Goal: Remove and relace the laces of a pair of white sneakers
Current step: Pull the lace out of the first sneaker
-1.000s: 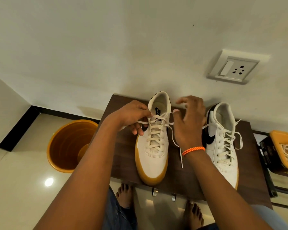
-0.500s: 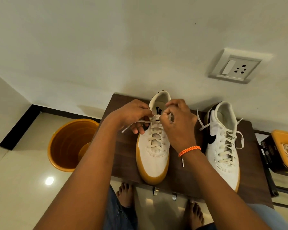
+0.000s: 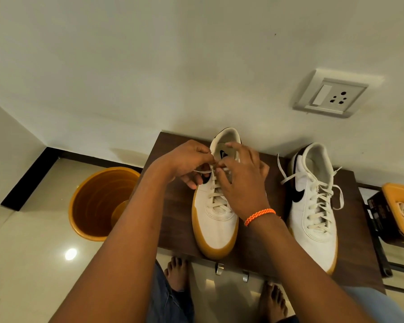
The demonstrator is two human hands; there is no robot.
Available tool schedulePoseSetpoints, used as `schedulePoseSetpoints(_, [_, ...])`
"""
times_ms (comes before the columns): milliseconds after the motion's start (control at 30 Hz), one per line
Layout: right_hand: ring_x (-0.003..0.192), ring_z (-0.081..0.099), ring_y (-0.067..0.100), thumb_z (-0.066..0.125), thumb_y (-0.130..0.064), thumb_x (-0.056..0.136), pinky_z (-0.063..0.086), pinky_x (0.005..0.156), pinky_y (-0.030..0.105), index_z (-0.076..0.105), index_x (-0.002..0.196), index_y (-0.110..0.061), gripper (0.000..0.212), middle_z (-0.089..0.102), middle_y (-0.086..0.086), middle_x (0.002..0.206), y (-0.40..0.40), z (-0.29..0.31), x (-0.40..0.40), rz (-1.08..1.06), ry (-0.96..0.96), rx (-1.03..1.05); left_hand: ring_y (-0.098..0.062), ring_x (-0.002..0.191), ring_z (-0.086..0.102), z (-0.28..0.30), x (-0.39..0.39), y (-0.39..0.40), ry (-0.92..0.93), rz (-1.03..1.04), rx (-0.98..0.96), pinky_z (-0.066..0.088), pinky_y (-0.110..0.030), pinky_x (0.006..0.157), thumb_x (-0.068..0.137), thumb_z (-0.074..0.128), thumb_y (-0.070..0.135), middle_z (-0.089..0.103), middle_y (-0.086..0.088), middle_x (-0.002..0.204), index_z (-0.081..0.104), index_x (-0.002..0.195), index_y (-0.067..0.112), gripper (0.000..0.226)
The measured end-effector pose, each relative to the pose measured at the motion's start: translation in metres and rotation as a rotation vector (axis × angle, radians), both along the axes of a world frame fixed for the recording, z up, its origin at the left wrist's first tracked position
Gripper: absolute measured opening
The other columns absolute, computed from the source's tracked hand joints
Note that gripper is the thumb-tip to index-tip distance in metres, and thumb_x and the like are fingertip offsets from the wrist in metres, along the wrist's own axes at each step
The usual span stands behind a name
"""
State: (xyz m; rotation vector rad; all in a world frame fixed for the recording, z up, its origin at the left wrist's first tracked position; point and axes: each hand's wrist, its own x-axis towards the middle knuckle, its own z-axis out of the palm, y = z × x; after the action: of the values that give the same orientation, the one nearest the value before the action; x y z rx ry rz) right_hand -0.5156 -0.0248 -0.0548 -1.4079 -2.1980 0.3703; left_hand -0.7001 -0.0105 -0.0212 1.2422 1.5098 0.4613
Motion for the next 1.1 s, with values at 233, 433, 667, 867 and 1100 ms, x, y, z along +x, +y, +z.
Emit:
schedulePoseSetpoints(233, [0.115, 0.05, 0.017, 0.069, -0.021, 0.092, 0.051, 0.078, 0.029, 0.069, 0.094, -0.013, 0.007, 0.055, 0.0, 0.127, 0.008, 0.004, 0.005, -0.014, 0.06, 0.039, -0.026, 0.076, 0.069, 0.0, 0.002, 0.003, 0.019, 0.0, -0.013, 0.064, -0.042, 0.068, 0.108, 0.057, 0.023, 0.075, -0.018, 0.098, 0.074, 0.107, 0.012, 0.02])
schedulePoseSetpoints(433, [0.067, 0.051, 0.017, 0.069, -0.007, 0.086, 0.041, 0.058, 0.017, 0.056, 0.08, -0.01, 0.015, 0.053, 0.005, 0.096, 0.02, 0.013, 0.017, -0.072, 0.11, 0.111, -0.024, 0.08, 0.073, -0.001, 0.001, 0.003, 0.051, 0.013, -0.005, 0.065, -0.041, 0.069, 0.106, 0.057, 0.023, 0.076, -0.017, 0.095, 0.073, 0.108, 0.01, 0.02])
schedulePoseSetpoints(667, [0.076, 0.058, 0.013, 0.072, -0.017, 0.096, 0.047, 0.07, 0.02, 0.074, 0.088, -0.02, 0.009, 0.068, 0.008, 0.093, 0.033, 0.036, 0.037, -0.052, 0.645, -0.208, -0.023, 0.101, 0.062, -0.004, 0.012, 0.009, 0.181, 0.027, 0.429, 0.059, -0.044, 0.092, 0.1, 0.069, 0.031, 0.062, -0.005, 0.11, 0.064, 0.11, 0.029, 0.011])
schedulePoseSetpoints(867, [0.067, 0.051, 0.02, 0.052, -0.015, 0.108, 0.045, 0.064, 0.033, 0.058, 0.093, -0.01, 0.016, 0.058, 0.005, 0.079, 0.03, 0.068, 0.047, 0.155, 1.304, -0.509, -0.011, 0.154, 0.024, 0.002, 0.033, 0.009, 0.054, -0.207, 0.405, 0.019, -0.061, 0.125, 0.092, 0.053, 0.069, 0.043, 0.029, 0.154, 0.067, 0.115, 0.061, 0.029])
schedulePoseSetpoints(1100, [0.081, 0.061, 0.018, 0.045, -0.022, 0.111, 0.047, 0.071, 0.029, 0.057, 0.098, -0.014, 0.018, 0.064, 0.004, 0.093, 0.038, 0.072, 0.068, 0.177, 1.611, -0.605, -0.042, 0.109, 0.071, 0.022, 0.016, -0.001, -0.622, -0.077, 0.339, 0.049, -0.048, 0.111, 0.113, 0.04, 0.013, 0.076, -0.021, 0.093, 0.062, 0.094, 0.008, 0.029])
